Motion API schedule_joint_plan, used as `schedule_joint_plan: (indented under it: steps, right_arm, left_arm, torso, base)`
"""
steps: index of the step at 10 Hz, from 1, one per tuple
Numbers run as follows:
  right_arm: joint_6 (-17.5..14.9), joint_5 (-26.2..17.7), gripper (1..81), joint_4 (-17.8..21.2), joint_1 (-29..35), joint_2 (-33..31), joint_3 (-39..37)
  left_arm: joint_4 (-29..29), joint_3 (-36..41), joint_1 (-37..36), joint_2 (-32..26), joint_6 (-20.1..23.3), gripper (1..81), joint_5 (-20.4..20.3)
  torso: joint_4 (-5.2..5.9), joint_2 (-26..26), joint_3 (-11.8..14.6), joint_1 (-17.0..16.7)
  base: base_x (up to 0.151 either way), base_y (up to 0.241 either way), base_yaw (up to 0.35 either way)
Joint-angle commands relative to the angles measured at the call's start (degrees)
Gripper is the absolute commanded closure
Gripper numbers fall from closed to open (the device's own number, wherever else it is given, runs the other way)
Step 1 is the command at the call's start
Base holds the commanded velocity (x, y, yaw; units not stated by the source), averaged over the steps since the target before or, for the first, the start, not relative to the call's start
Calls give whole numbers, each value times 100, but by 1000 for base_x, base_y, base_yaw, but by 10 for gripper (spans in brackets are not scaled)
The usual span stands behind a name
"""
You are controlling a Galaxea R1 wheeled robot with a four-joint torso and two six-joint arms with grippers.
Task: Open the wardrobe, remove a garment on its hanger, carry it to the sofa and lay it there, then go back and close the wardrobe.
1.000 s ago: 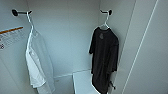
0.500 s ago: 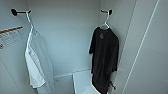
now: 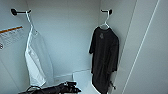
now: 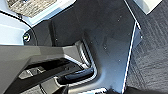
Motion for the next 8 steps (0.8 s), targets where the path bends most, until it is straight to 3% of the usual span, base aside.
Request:
schedule_joint_plan:
  steps: [1, 3, 8]
  right_arm:
    - [-8, -289, 10, -22, 173, -8, 21]
    - [0, -280, 10, -4, 173, 1, 30]
    - [18, -210, 10, 4, 156, 19, 30]
  left_arm:
    - [-28, 379, -1768, 48, -701, 10, 552]
    - [-81, 622, -2251, 177, -1587, 10, 516]
    - [-273, 687, -3473, 504, -2619, 10, 543]
  torso:
    - [0, 0, 0, 0]
    - [0, 2, -2, 2]
    - [0, 6, -4, 5]
  base:
    - [0, 0, 0]
    - [0, 0, 0]
    - [0, 0, 0]
